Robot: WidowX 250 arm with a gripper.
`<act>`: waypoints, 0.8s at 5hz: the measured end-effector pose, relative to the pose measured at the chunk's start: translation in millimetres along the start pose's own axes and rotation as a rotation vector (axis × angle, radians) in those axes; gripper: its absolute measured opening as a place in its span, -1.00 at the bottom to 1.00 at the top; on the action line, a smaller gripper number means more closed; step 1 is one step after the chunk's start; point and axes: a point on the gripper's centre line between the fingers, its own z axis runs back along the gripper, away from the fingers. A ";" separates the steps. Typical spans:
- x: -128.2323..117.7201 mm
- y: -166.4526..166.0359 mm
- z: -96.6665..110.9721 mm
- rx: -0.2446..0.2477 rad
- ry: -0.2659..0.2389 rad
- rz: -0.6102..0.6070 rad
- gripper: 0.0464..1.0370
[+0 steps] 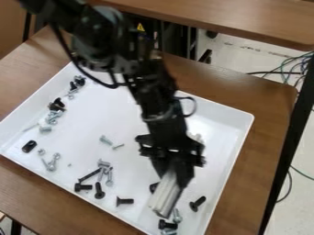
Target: Sweep into pile
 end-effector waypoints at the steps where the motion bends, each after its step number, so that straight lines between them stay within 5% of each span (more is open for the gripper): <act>1: 4.4 -10.5 0.5 0.014 0.021 -0.001 -0.37; 4: 23.4 -12.5 -43.0 0.088 0.115 0.034 -0.37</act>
